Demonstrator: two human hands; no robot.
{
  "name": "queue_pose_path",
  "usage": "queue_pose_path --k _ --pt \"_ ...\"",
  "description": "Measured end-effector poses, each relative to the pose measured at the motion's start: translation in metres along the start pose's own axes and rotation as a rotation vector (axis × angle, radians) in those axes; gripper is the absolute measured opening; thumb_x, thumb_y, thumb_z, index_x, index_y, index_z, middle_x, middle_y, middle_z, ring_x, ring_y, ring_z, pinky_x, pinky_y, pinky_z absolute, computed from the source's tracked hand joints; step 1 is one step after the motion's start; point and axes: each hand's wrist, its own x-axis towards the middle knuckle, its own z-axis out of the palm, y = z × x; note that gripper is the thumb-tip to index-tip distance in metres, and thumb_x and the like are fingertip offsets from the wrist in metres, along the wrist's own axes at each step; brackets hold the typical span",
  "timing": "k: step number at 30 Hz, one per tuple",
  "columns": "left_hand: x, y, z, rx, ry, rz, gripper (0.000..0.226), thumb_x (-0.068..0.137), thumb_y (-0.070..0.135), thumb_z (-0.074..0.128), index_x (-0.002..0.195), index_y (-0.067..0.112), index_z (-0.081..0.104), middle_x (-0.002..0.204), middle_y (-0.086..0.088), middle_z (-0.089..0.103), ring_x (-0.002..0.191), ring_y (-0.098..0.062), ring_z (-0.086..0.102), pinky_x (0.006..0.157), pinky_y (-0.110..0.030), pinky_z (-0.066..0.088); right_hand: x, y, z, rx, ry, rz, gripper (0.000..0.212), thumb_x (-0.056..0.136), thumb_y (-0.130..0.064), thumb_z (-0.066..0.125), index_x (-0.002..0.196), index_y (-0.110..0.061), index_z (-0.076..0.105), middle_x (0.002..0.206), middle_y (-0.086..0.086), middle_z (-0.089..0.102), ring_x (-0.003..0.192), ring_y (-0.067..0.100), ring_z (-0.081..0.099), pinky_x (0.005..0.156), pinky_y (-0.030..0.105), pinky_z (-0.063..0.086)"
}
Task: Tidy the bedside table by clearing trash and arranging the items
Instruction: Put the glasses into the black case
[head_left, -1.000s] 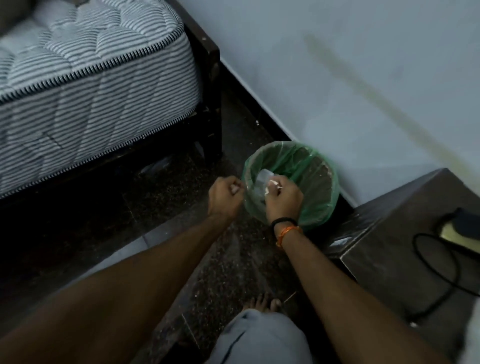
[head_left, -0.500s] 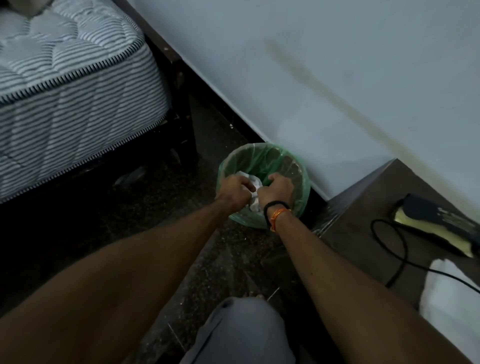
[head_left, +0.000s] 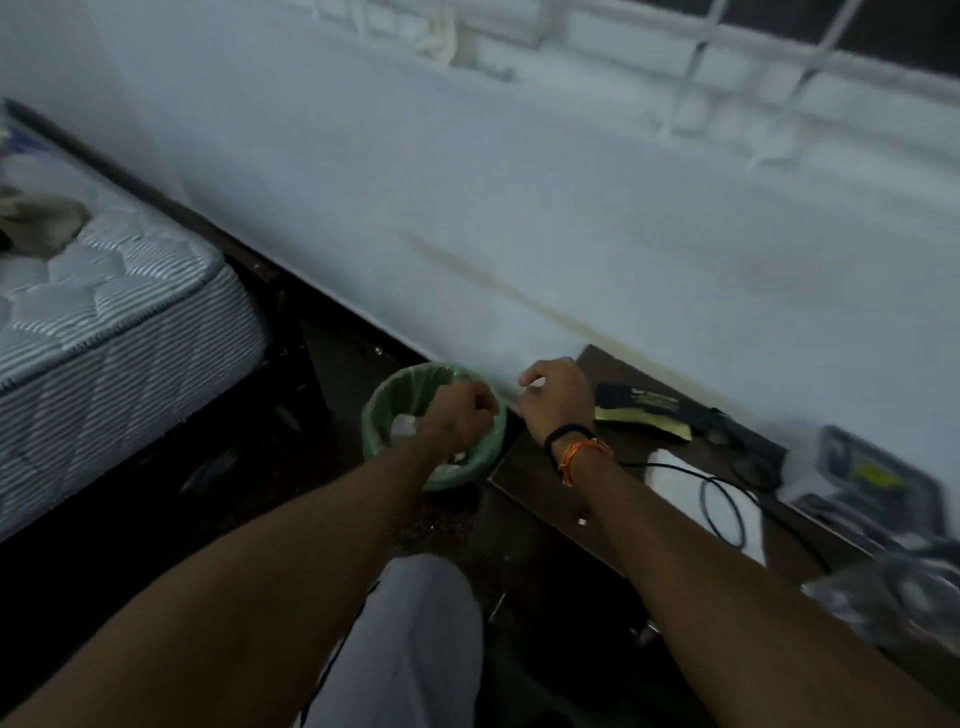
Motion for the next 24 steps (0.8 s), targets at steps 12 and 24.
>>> queue_pose_path --k 12,24 --pt "-0.044 0.118 0.063 0.048 -0.134 0.286 0.015 0.083 0.004 0.062 0.093 0.006 0.074 0.100 -0.010 0.073 0.097 -0.025 0.066 0.080 -0.026 0.046 -0.078 0.101 -0.147 -0.024 0.126 0.235 0.022 0.077 0.000 0.054 0.081 -0.011 0.072 0.099 0.007 0.068 0.094 0.027 0.063 0.083 0.034 0.052" --pt "0.012 0.136 0.114 0.059 0.070 0.365 0.014 0.070 0.008 0.066 0.083 0.012 0.067 0.094 -0.010 0.063 0.087 -0.028 0.058 0.072 -0.035 0.047 -0.065 0.181 -0.129 0.014 0.312 0.370 0.027 0.084 0.000 0.052 0.096 -0.012 0.073 0.105 0.007 0.068 0.099 0.026 0.063 0.083 0.035 0.050"
